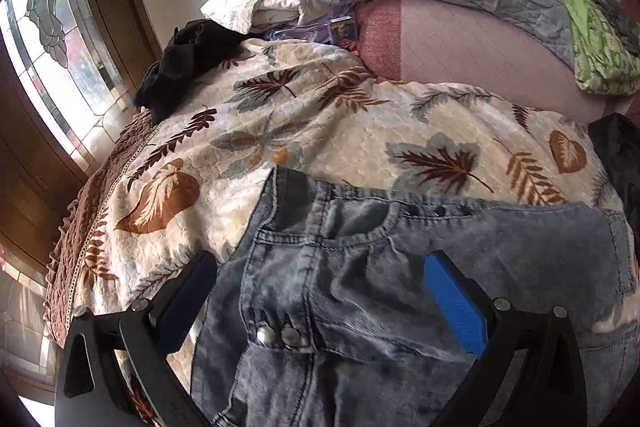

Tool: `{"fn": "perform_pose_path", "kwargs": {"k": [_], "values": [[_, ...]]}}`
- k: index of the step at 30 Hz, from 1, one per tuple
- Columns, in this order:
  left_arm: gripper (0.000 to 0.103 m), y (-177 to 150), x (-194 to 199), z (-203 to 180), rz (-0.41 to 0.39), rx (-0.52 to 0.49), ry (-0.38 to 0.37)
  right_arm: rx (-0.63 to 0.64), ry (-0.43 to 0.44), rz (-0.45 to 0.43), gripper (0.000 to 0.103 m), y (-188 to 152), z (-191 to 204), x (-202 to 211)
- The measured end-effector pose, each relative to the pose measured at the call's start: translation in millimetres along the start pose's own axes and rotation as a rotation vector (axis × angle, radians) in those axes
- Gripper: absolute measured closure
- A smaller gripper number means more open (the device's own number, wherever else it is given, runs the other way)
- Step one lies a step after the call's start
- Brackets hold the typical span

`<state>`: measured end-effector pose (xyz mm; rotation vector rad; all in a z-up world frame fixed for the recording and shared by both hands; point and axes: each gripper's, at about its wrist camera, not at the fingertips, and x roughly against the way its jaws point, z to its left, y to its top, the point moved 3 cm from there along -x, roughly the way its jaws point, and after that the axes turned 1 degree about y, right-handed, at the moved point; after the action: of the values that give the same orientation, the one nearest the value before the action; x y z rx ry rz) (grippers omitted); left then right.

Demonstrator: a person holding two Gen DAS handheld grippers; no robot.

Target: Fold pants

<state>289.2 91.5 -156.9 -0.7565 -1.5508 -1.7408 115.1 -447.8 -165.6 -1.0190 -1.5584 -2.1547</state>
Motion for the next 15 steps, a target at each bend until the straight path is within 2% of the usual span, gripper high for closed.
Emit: {"fn": "perform_pose_path", "kwargs": {"k": [3,6,9,12,15], "values": [[0.000,25,-38,25,0.067,0.038,0.020,-0.078,0.116,0.127,0.000,12,-19,-43],[0.000,36,-70,41,0.131,0.079,0.012,-0.136,0.139,0.182,0.001,18,-25,-81],[0.000,38,-96,50,0.187,0.097,-0.017,-0.132,0.103,0.213,0.004,22,-23,-114],[0.000,37,-114,59,0.228,0.106,0.006,-0.145,0.096,0.276,0.015,21,-24,-146],[0.000,42,-125,68,0.238,0.091,0.033,-0.137,0.080,0.308,0.016,20,-24,-165]]}}
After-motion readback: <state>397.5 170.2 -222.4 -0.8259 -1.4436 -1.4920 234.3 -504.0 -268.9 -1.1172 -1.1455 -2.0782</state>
